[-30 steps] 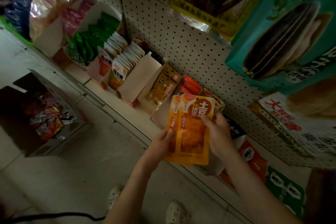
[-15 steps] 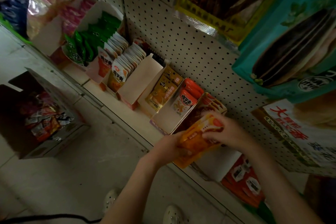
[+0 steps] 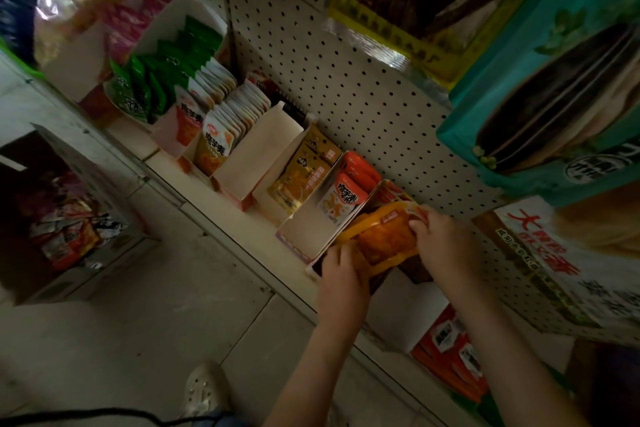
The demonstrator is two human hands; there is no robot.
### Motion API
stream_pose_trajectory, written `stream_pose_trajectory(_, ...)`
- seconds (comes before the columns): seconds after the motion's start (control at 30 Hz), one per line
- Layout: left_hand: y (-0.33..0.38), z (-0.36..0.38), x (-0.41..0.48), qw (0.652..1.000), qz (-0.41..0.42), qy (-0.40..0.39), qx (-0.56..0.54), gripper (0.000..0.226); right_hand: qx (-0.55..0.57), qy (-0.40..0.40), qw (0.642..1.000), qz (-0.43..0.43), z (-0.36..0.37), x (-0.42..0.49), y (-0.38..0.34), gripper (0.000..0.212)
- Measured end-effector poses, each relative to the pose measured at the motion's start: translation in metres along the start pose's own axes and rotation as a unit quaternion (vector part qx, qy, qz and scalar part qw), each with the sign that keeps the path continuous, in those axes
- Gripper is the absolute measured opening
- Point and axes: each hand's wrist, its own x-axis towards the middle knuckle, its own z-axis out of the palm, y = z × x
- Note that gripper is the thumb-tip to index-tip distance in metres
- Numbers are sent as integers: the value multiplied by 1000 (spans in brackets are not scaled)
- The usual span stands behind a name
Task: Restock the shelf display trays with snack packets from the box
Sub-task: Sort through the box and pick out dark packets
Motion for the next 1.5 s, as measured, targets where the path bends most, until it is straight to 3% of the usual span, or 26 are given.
stream_pose_trajectory(0.07,-3,4,2,997,-4,-74,17,42,-17,-19,999,-19,7,0,-6,30)
stream_pose_trajectory(0.23,-8,7,16,981,-75,-159,83,30,-47,-116,989,-77,47,0,-21,11)
stream_pose_trajectory(0.37,-7,3,24,977,-51,-178,109,29,-28,-102,994,-41,66,21,-17,7)
stream_pose_trajectory(0.47,-6,-6,29,985,-60,-120,111,24,-22,-78,997,-18,69,32,-11,11)
stream_pose_trajectory(0.57,-4,-24,31,992,-81,-44,80,24,-37,-42,998,-30,64,33,-9,30)
stream_pose_trajectory(0.67,0,-45,27,994,-94,-21,46,25,-56,-27,997,-41,54,20,-20,50)
stream_pose_trajectory(0.77,-3,-86,26,994,-105,4,19,30,-21,-19,996,-79,41,-2,-63,54)
stream_pose_trajectory(0.97,-56,-223,18,981,-165,103,-10,37,38,-100,964,-244,41,-33,-218,46)
stream_pose_trajectory(1.17,-147,-360,-8,950,-261,170,26,29,58,-189,931,-308,68,-53,-371,63)
stream_pose_trajectory(1.37,-244,-436,-21,912,-344,222,7,38,76,-283,906,-306,136,-67,-469,72)
stream_pose_trajectory(1.5,-292,-449,-11,893,-391,223,-9,43,85,-333,902,-261,184,-58,-487,81)
